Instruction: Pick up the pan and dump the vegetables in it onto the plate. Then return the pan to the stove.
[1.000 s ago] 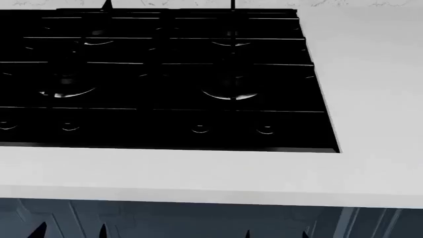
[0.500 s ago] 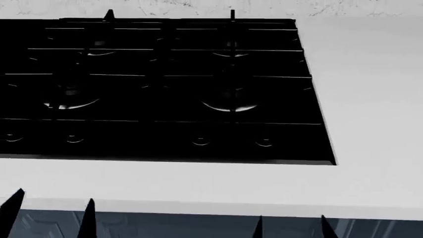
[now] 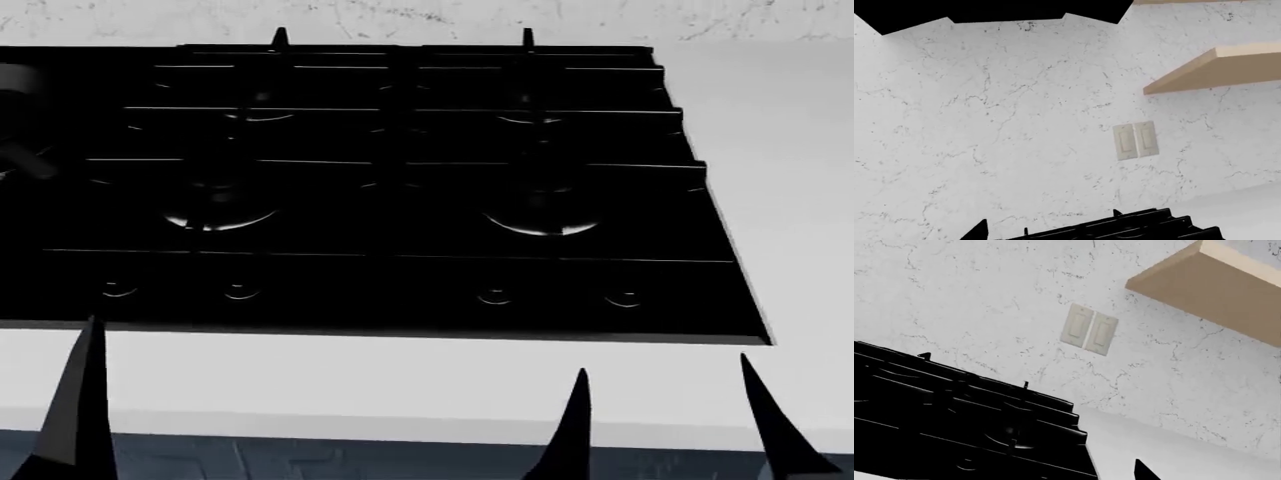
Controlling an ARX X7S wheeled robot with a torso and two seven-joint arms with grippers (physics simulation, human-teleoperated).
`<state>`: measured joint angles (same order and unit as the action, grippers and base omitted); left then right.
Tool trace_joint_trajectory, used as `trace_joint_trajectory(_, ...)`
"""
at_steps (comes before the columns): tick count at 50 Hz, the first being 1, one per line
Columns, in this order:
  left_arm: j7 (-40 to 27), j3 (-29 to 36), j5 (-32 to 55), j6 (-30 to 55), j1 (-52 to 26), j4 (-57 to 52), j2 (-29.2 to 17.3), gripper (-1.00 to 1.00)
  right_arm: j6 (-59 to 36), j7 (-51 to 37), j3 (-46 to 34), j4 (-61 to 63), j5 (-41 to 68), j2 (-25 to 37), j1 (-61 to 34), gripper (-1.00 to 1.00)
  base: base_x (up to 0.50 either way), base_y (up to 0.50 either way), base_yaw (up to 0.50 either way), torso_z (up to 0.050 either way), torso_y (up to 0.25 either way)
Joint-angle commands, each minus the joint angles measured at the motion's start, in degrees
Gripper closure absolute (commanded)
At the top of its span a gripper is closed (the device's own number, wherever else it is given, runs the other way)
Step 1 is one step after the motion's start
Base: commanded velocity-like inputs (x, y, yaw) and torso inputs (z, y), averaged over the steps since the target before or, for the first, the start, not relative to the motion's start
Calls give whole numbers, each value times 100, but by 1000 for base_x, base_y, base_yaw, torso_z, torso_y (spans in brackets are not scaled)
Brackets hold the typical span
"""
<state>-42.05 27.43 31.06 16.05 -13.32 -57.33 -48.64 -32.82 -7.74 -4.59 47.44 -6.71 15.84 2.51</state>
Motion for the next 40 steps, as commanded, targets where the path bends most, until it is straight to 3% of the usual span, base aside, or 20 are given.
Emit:
trace_joint_trajectory(1, -1466, 1480, 572, -632, -1148, -263, -1384, -100, -490, -1, -125, 545, -218, 152, -96, -100, 0, 500, 0, 50, 113)
trace_joint_trajectory(5, -1744, 2090, 563, -797, -1640, -260, -1569, -100, -491, 3, -135, 574, -211, 160, -95, -100, 0, 500, 0, 50, 115)
trace_joint_trajectory(11, -1901, 2443, 564, -931, -1913, -241, -1666, -100, -488, -7, -203, 580, -244, 177, -100, -100, 0, 500, 0, 50, 114)
trace_joint_trajectory(40, -1954, 2722, 344, -1361, -1824, -13, -1735, -100, -453, 11, -545, 224, -231, 157, -319, -100, 0, 500, 0, 50, 114)
